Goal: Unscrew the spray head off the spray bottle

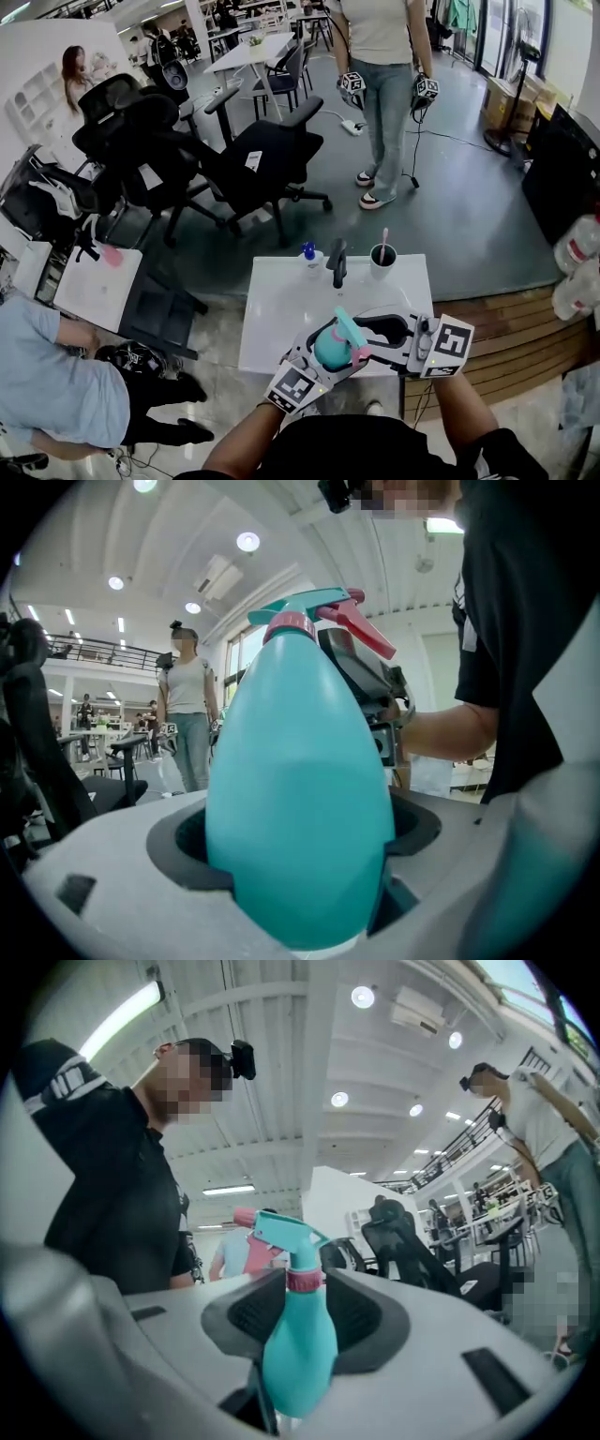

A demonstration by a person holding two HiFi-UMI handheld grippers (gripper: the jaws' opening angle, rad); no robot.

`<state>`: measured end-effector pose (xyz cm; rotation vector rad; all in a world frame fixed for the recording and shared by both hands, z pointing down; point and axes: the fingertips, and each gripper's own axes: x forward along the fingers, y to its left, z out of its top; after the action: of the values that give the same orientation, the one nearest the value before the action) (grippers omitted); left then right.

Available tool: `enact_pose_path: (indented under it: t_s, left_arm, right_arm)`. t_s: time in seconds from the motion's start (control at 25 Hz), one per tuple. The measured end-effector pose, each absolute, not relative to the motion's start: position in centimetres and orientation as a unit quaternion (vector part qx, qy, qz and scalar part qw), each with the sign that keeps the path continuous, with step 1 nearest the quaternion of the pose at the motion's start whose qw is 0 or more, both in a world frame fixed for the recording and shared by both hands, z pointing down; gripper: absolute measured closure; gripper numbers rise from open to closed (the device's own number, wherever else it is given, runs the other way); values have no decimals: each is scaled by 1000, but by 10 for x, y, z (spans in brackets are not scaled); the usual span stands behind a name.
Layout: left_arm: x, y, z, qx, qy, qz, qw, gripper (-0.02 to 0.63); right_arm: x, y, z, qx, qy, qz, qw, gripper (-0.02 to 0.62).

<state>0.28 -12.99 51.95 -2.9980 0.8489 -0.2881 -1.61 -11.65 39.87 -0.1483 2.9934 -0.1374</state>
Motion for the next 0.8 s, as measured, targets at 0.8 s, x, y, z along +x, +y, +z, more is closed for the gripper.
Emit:
enact_pose_path:
  t_s: [0.8]
  left_arm:
    - [-42,-168,541,-901,414,-126,-34,143]
  right_arm:
    - [-45,-93,402,-123,991,-38,43,518]
